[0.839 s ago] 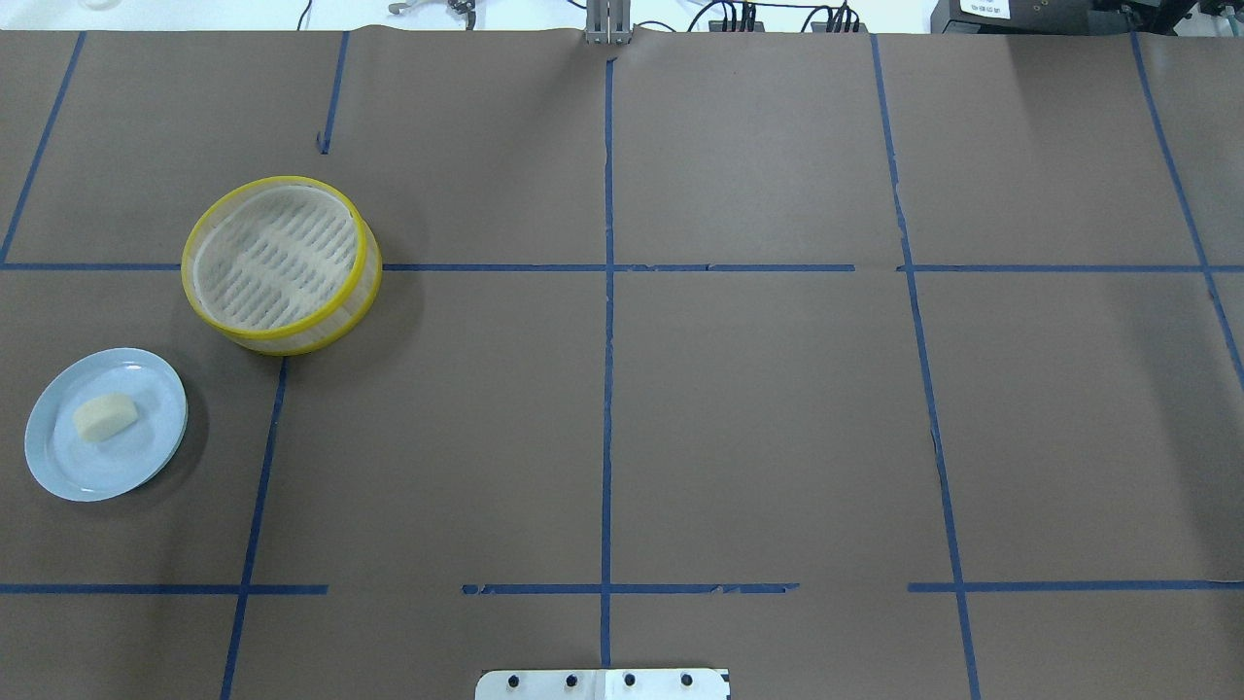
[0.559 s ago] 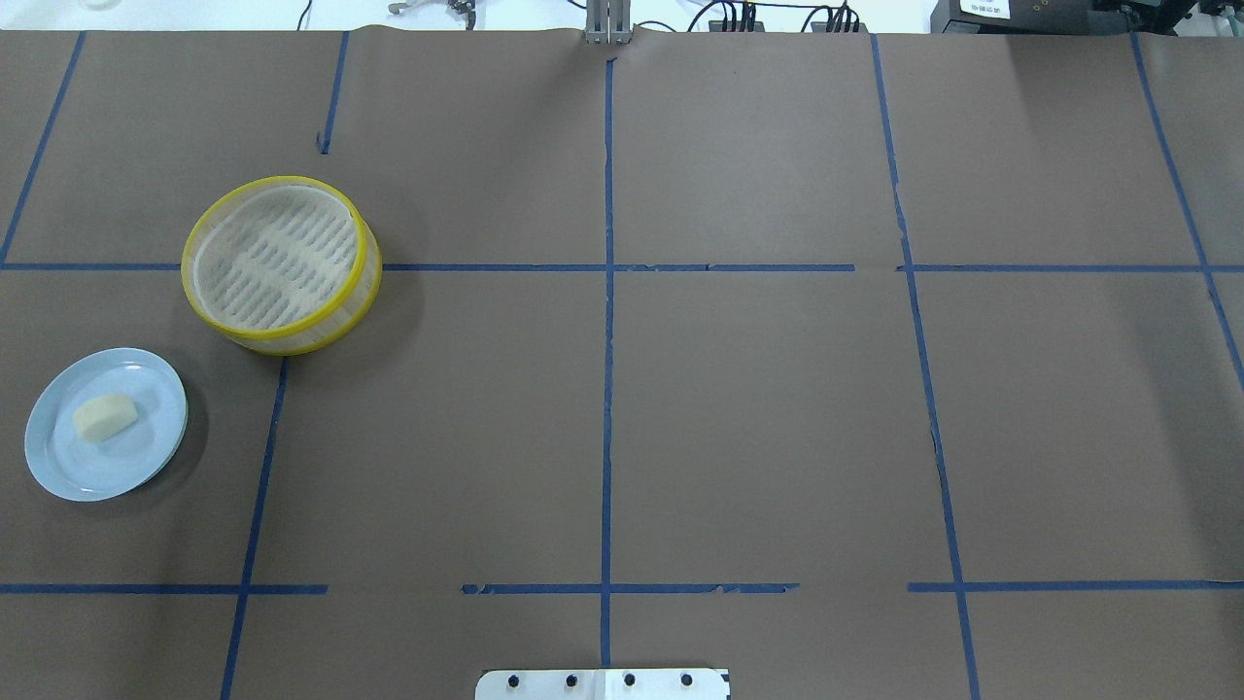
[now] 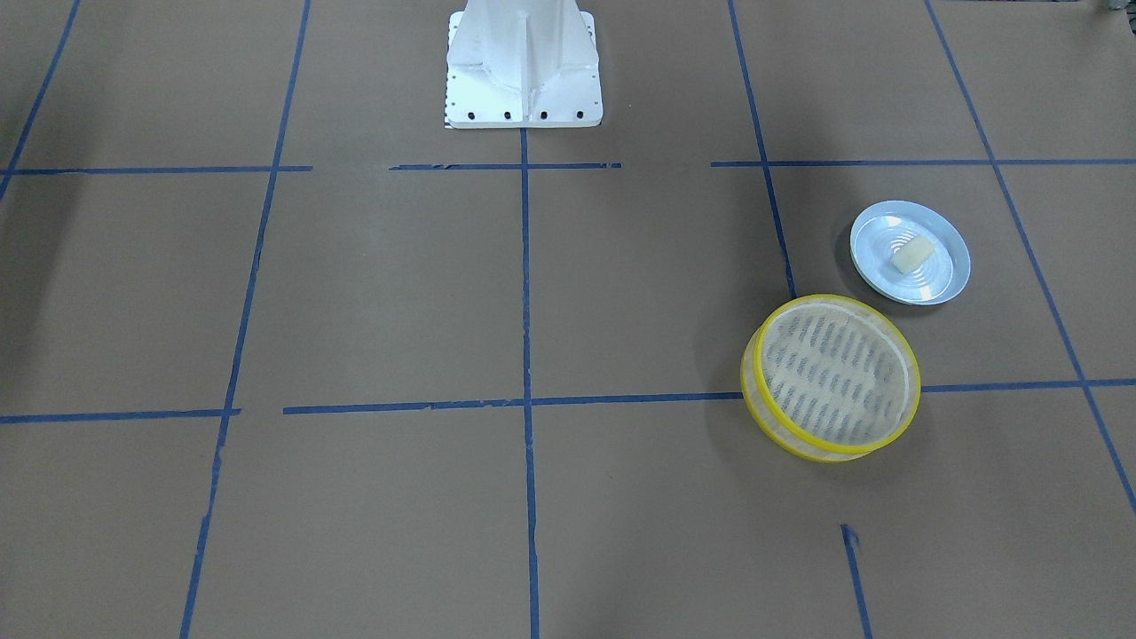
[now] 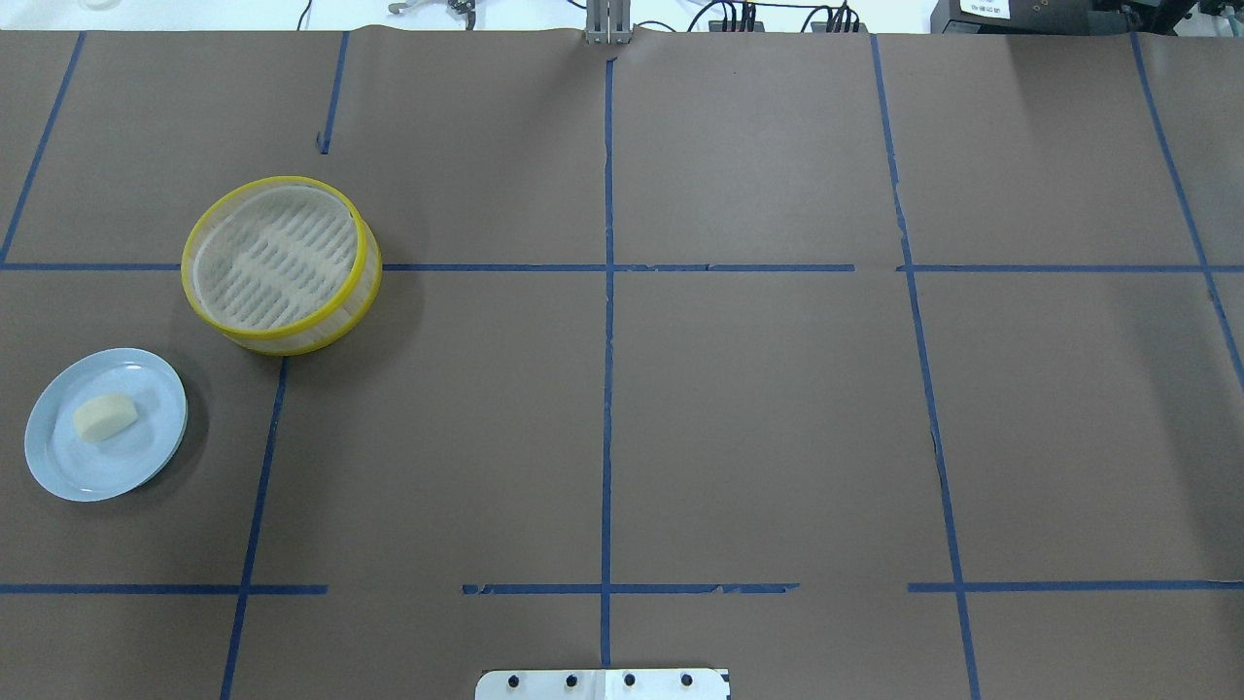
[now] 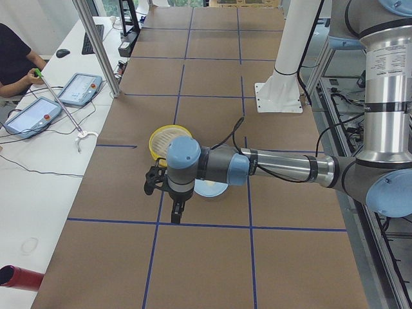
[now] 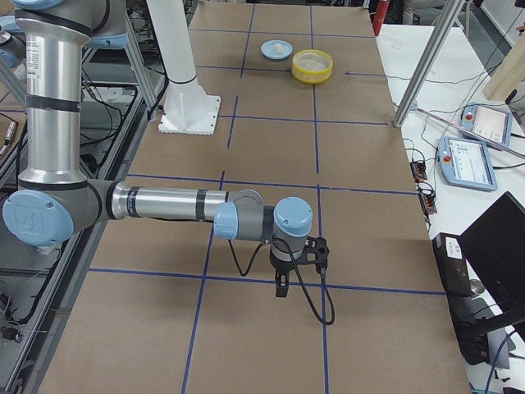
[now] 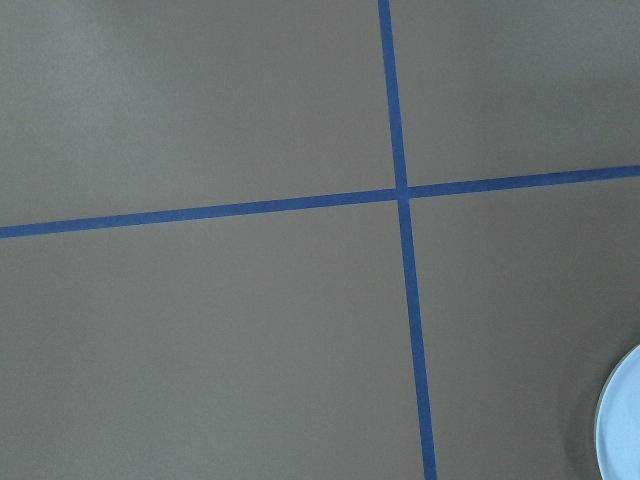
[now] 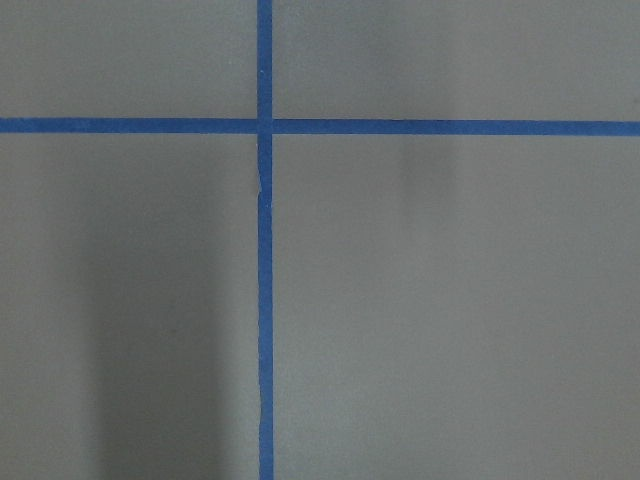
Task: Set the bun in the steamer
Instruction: 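Move the left gripper toward the pale bun on the blue plate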
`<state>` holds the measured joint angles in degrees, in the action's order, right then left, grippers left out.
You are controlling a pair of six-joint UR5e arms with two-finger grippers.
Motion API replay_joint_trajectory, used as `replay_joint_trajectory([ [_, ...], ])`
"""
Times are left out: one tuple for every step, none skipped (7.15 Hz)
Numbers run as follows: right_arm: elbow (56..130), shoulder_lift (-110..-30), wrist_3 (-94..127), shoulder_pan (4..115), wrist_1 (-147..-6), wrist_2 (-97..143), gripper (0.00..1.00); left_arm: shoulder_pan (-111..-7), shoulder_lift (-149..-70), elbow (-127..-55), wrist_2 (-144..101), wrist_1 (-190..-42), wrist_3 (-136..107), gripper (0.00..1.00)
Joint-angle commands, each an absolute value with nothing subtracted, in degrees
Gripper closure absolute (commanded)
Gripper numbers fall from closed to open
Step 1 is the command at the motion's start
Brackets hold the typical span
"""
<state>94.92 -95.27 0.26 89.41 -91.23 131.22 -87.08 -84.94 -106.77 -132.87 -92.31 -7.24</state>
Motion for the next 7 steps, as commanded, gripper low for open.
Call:
replay_joint_trajectory([
  [94.92, -95.27, 0.26, 89.47, -91.23, 131.22, 0.0, -76.24, -85.08, -113.72, -131.67, -92.72, -23.15, 0.0],
  [94.92, -95.27, 0.26, 89.47, -91.23, 131.22, 0.0, -75.16, -85.25, -113.9, -131.57, -92.99, -23.64, 0.0],
  [94.92, -95.27, 0.26, 89.39, -91.23, 131.22, 0.0, -75.06, -85.34, -113.65, -131.57, -93.68, -23.21, 0.0],
  [94.92, -95.27, 0.26, 89.47, -91.23, 131.22, 0.0, -72.01, -85.69, -113.56, -131.49, -94.74, -23.81, 0.0],
  [94.92, -95.27, 0.26, 89.47, -91.23, 131.22, 0.0, -71.11, -85.69, -113.64, -131.57, -94.83, -24.51, 0.0],
  [94.92, -95.27, 0.26, 89.39, -91.23, 131.22, 0.0, -69.28, -85.52, -113.73, -131.57, -94.83, -25.22, 0.0],
  [94.92, -95.27, 0.26, 89.47, -91.23, 131.22, 0.0, -66.39, -85.34, -114.86, -131.57, -94.92, -30.18, 0.0],
])
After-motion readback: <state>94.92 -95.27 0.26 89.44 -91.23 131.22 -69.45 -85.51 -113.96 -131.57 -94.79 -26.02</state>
